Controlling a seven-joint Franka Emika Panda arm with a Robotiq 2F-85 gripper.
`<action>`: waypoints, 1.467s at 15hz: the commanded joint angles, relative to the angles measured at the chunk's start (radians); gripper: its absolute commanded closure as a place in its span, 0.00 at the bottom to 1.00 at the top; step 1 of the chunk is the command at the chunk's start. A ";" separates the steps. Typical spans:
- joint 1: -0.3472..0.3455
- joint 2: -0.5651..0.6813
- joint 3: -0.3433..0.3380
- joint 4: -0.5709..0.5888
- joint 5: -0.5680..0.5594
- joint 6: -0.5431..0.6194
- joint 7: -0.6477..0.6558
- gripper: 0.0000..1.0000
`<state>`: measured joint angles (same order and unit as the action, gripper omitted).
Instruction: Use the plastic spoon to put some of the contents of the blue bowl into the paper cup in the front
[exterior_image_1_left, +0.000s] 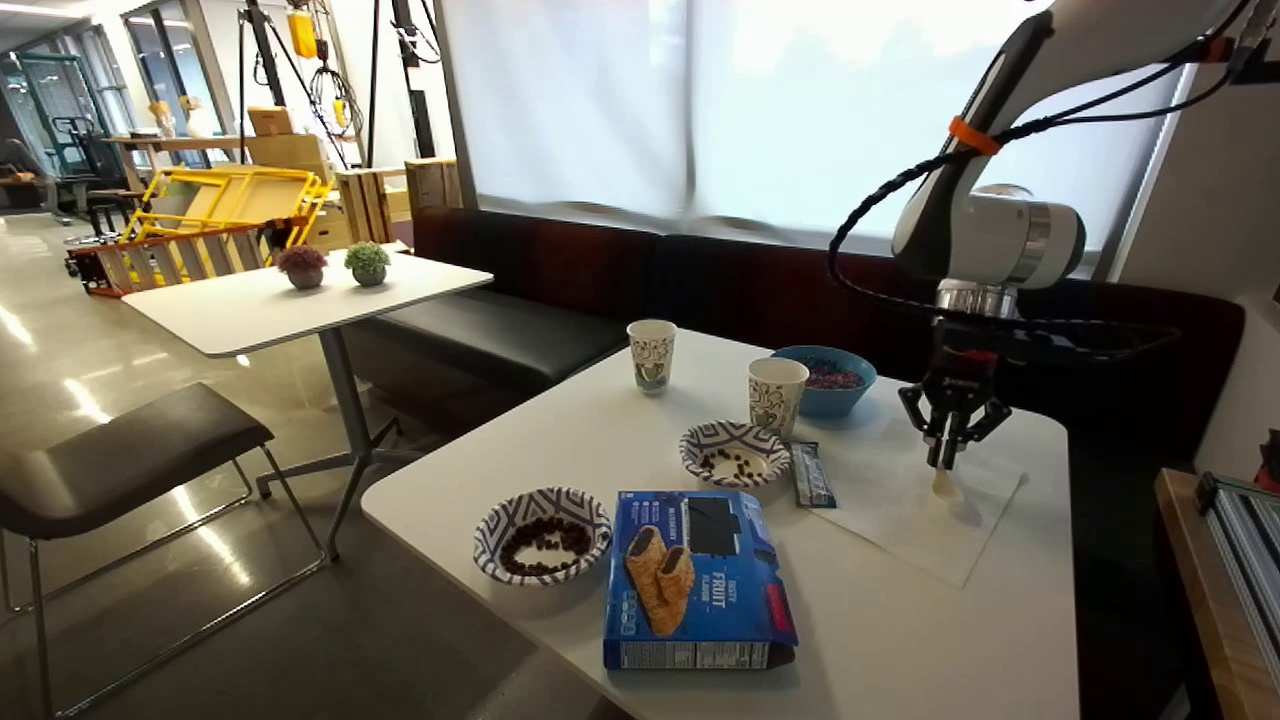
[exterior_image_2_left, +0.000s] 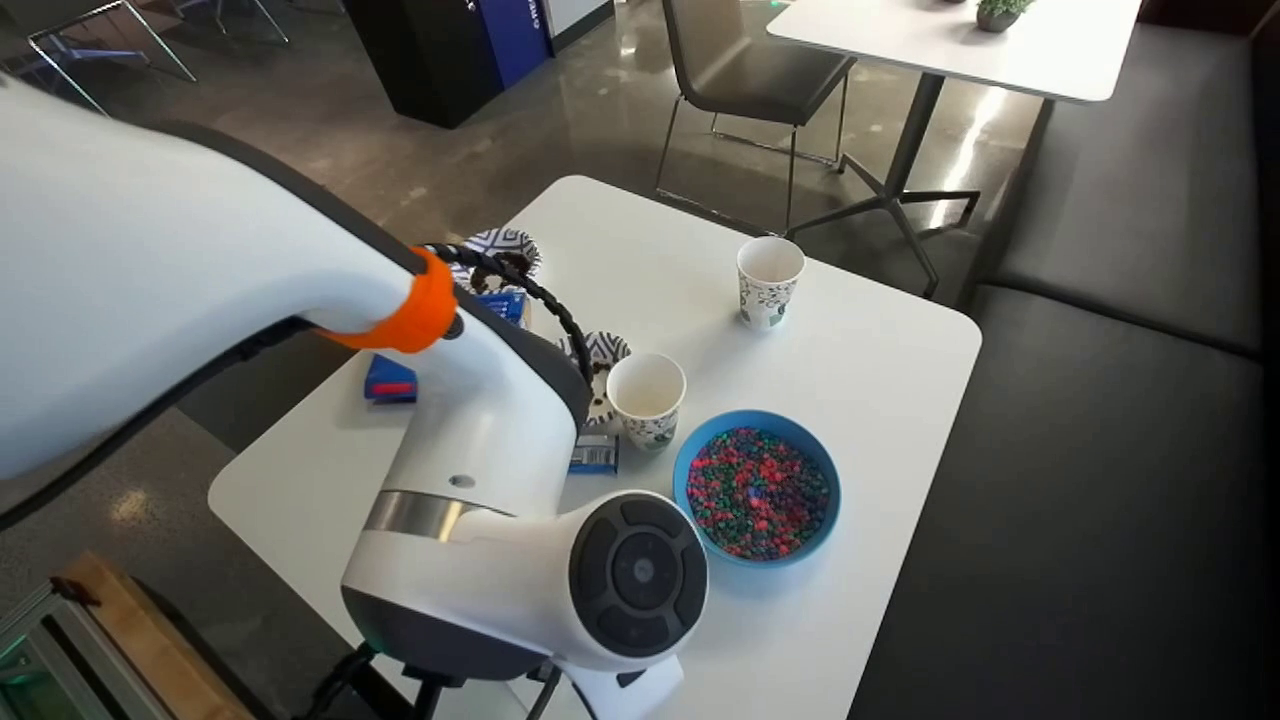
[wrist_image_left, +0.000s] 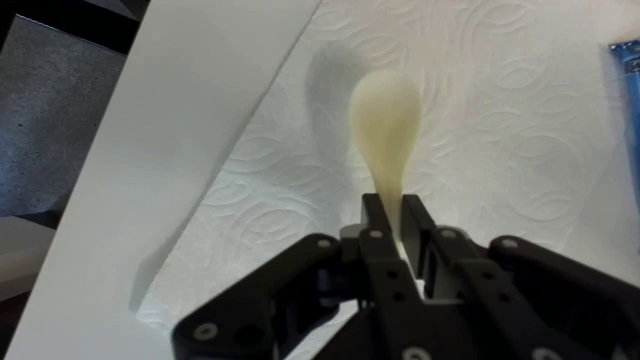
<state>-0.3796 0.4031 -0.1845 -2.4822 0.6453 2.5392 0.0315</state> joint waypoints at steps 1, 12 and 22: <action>-0.005 0.032 0.005 0.020 0.016 0.008 -0.033 0.61; 0.042 -0.437 -0.054 -0.255 -0.300 0.056 -0.190 0.00; 0.061 -0.619 -0.096 -0.273 -0.478 0.029 -0.219 0.00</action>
<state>-0.3430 -0.2133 -0.2536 -2.7557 0.1805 2.5700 -0.1976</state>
